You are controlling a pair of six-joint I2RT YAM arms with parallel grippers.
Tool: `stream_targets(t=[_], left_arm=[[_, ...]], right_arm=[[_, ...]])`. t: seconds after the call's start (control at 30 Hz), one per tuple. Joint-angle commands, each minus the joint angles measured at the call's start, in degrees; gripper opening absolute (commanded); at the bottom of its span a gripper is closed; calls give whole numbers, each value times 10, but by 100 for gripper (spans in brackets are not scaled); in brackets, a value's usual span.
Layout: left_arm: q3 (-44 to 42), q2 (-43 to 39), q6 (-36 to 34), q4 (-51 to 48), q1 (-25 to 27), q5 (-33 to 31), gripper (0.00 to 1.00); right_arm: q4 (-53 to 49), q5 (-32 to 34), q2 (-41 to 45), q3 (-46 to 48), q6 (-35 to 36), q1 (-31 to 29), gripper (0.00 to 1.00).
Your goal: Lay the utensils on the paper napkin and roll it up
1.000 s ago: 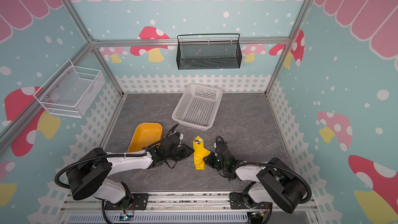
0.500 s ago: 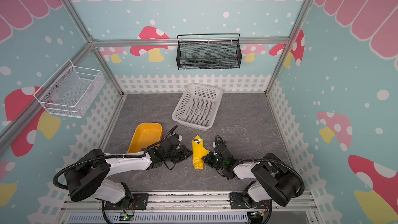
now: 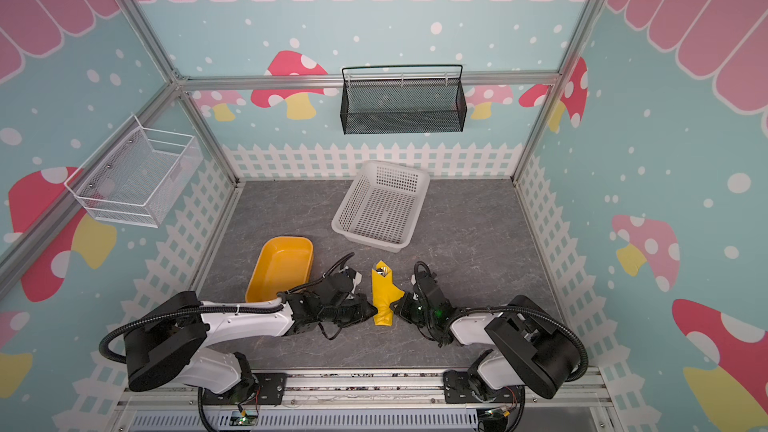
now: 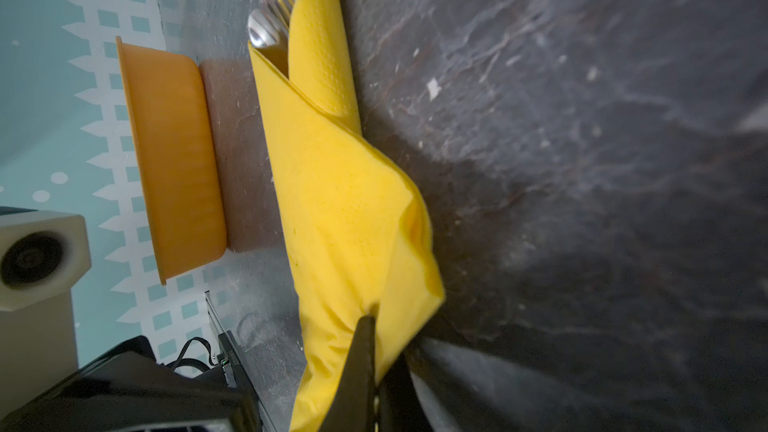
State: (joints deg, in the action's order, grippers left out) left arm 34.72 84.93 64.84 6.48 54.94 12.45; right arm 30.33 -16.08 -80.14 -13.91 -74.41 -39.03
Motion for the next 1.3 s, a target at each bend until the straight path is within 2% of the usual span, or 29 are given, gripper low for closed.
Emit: stream_targets(t=[0.0,0.4,0.67,0.8,0.93,1.07,1.27], left_arm=[[-5,13,14,19,7,4,8],[25,77,9,37,21,11,8],[26,69,-5,-5,25,-12,8],[24,57,-9,-5,25,-18,8],[22,53,-10,9,25,-16,9],[21,55,-10,23,25,-8,9],[19,53,-9,39,25,5,9]], right_arm=[[-50,10,1,10,-7,0,0],[-46,1,-1,-1,3,0,1],[-45,-9,42,-7,20,0,18],[-55,-19,79,1,26,0,31],[-61,-34,89,11,22,0,37],[-61,-57,67,6,29,-1,37],[-60,-50,45,4,27,-2,18]])
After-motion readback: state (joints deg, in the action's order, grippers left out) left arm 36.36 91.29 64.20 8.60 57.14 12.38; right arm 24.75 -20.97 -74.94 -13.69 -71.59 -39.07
